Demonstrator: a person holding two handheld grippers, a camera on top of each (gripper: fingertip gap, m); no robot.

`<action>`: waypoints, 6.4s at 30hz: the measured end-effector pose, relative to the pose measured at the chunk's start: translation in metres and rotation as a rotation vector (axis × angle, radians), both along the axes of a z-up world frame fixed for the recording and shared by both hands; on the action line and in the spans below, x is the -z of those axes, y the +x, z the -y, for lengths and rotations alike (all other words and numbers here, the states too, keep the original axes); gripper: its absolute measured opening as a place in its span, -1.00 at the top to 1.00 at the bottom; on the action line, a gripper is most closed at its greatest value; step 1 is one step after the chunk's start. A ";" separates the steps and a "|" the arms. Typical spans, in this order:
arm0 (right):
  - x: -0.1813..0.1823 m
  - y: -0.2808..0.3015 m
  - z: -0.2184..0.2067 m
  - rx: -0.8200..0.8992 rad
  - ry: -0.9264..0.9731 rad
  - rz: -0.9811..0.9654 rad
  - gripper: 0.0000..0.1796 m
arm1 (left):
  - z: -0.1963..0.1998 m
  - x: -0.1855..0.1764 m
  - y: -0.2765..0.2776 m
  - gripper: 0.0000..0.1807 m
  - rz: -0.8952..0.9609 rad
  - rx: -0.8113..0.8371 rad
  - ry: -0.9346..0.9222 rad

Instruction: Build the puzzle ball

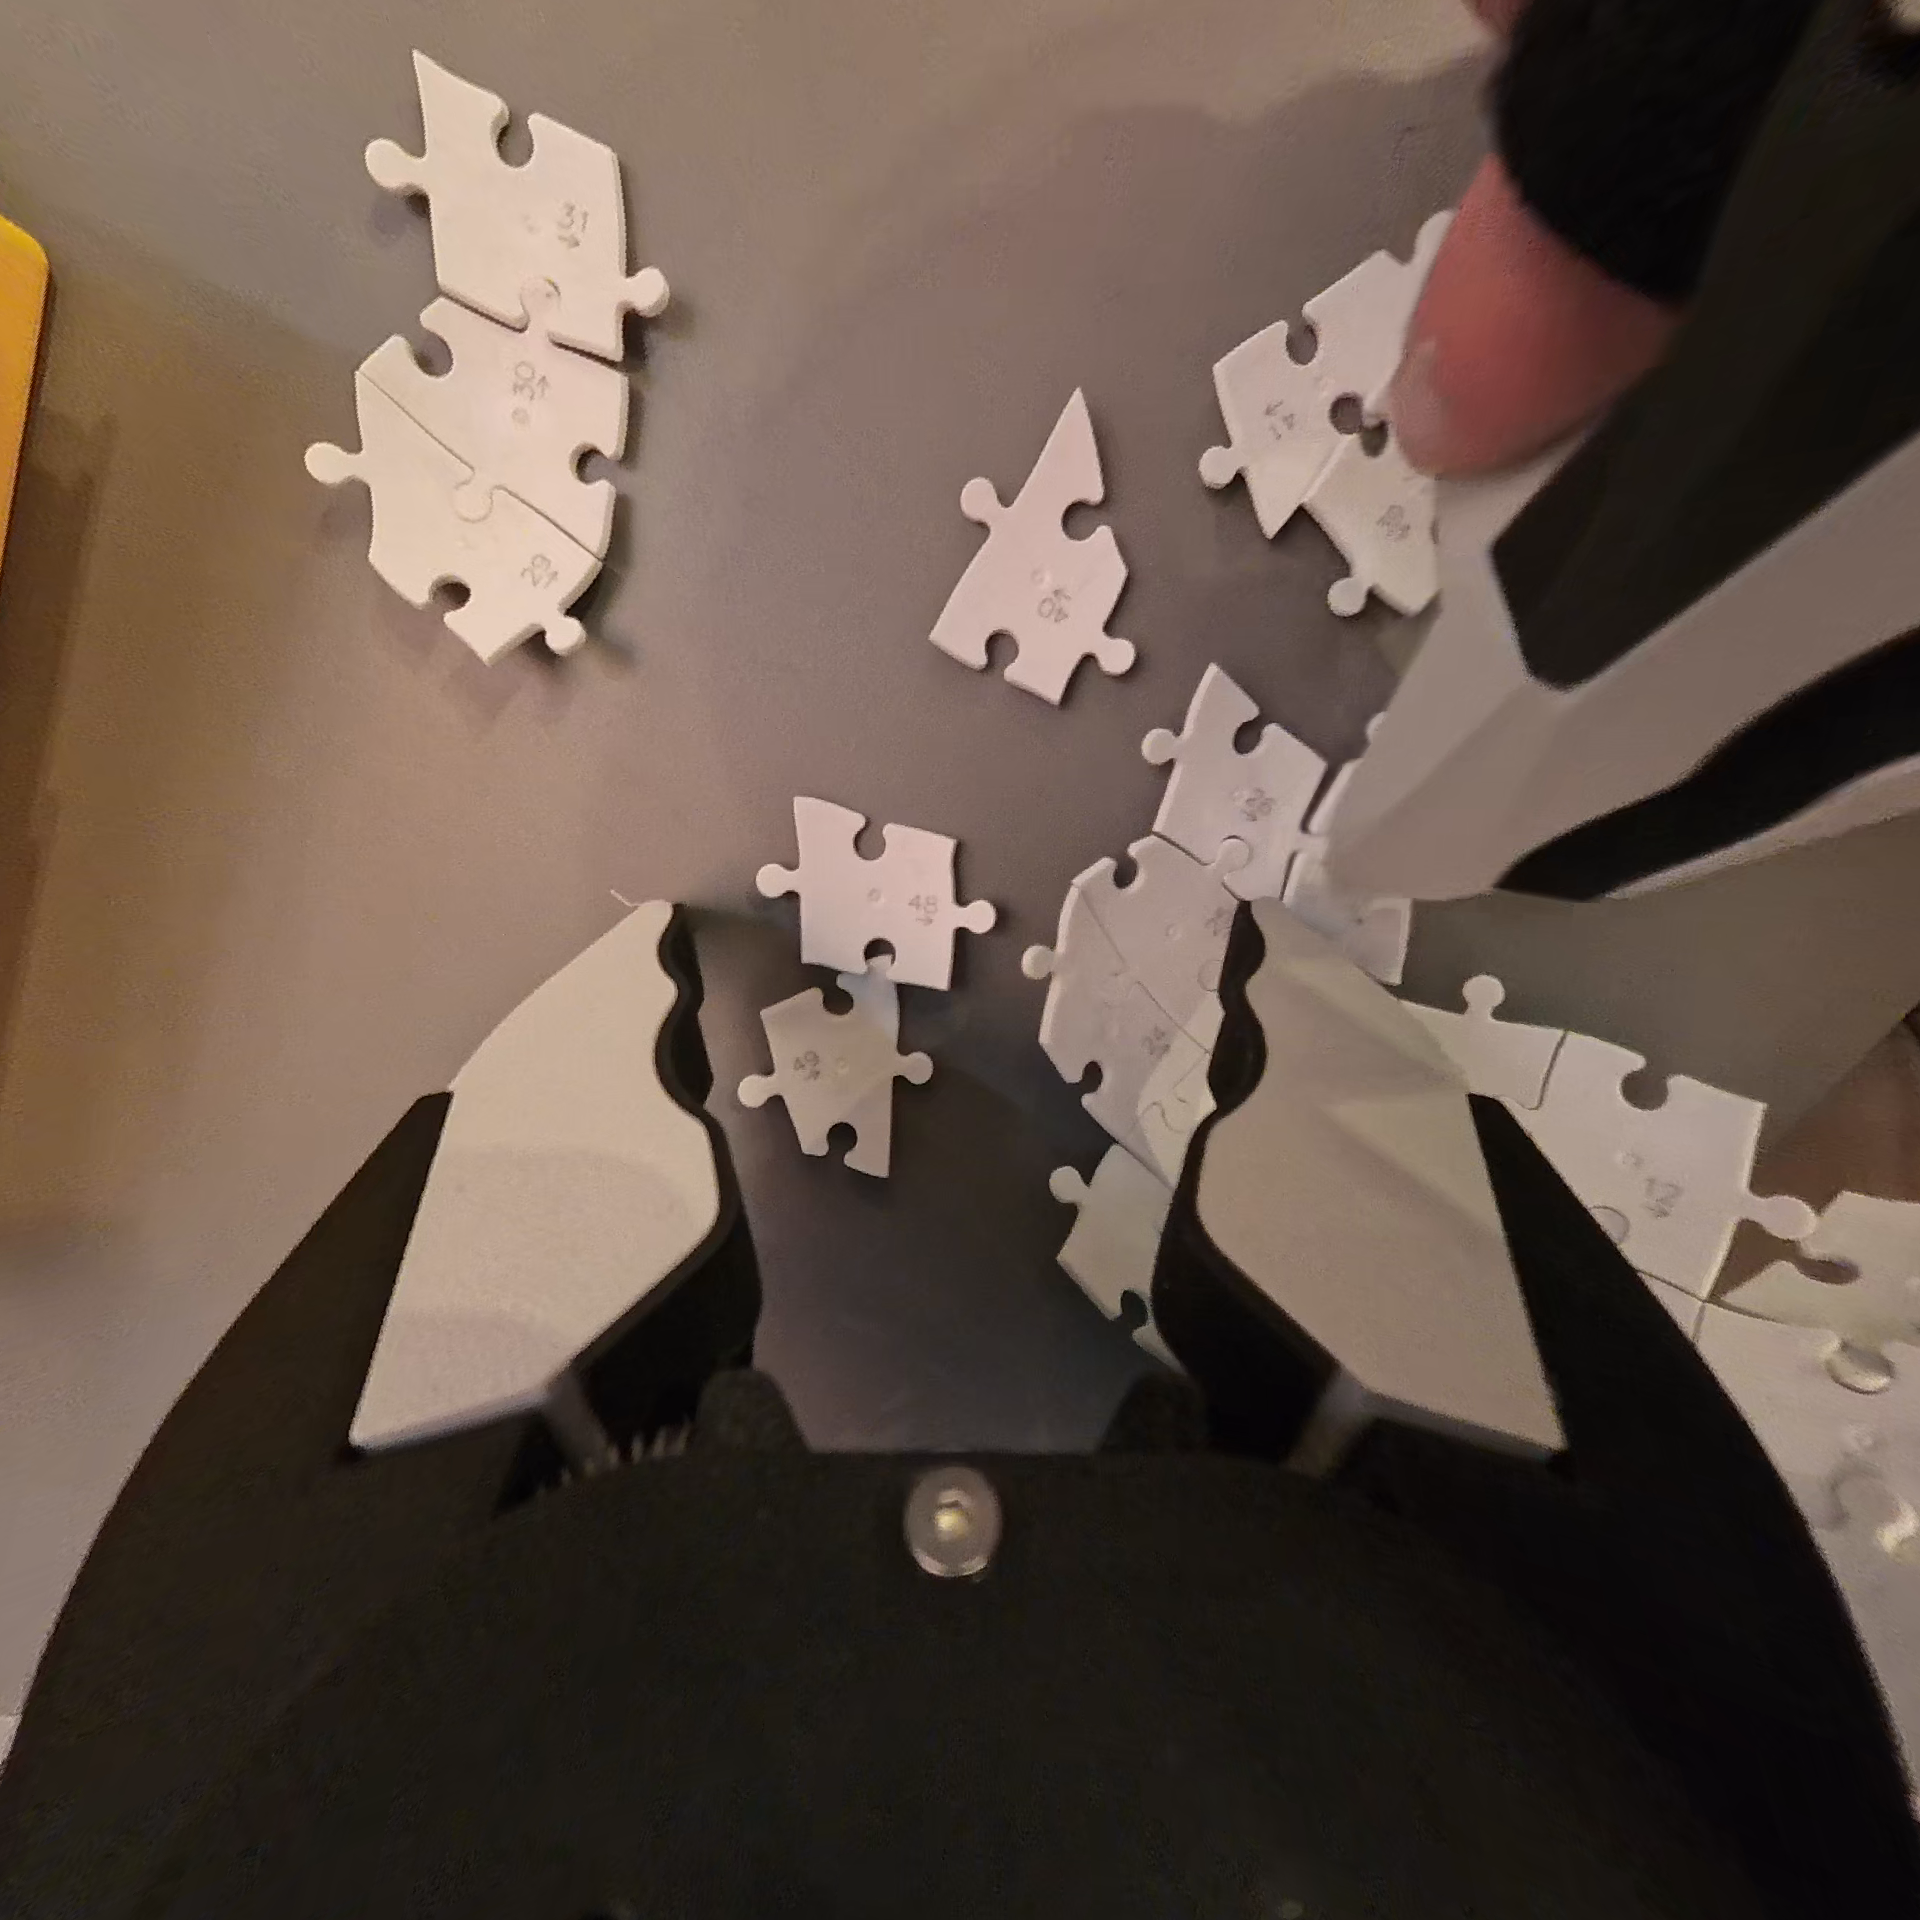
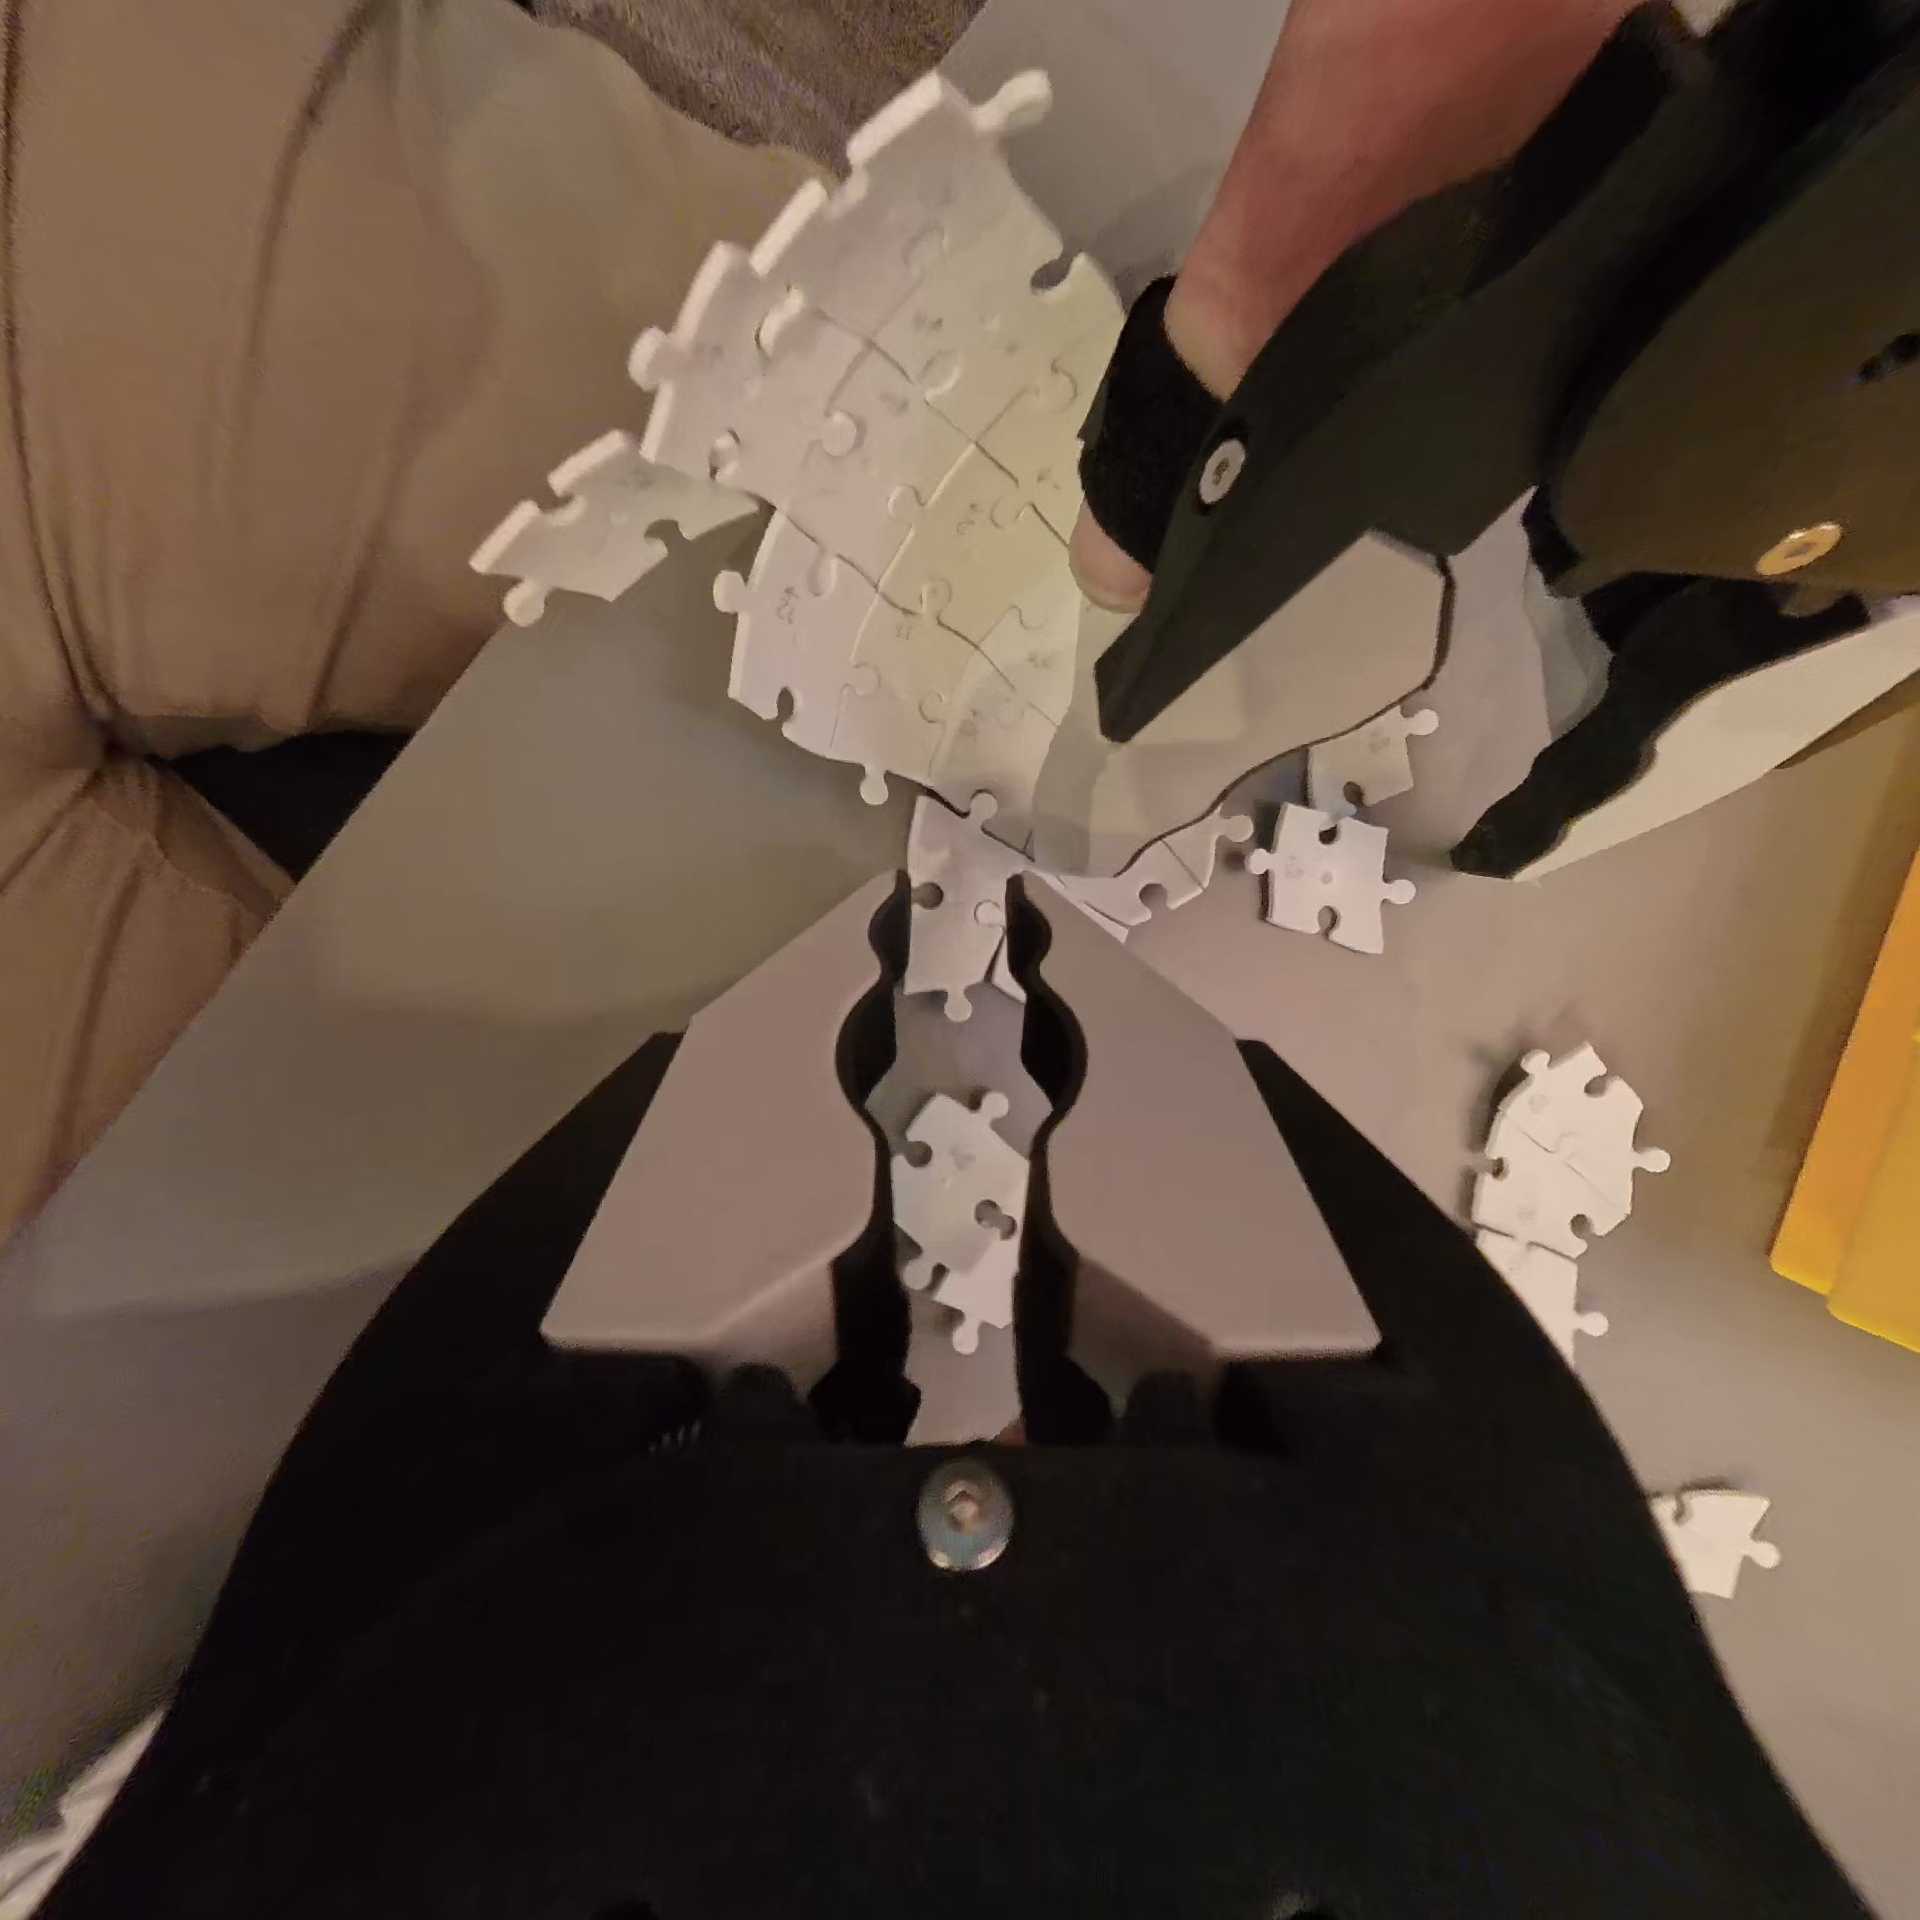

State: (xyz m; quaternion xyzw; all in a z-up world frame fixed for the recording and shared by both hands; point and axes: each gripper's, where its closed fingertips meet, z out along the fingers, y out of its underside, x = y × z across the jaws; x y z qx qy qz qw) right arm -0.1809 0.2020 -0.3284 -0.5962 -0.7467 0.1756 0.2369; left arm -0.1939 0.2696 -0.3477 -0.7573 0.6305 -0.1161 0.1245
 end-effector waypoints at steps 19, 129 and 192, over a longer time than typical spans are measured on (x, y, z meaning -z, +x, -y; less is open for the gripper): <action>0.010 -0.010 -0.006 0.226 0.017 -0.070 1.00 | 0.001 0.000 0.000 -0.05 0.002 -0.011 -0.004; 0.002 -0.023 0.038 0.326 0.646 0.056 0.79 | 0.044 -0.022 -0.055 0.31 0.468 -0.529 -0.050; 0.006 -0.041 0.048 0.096 0.757 0.077 0.99 | 0.065 -0.019 -0.035 0.23 0.185 -0.179 0.424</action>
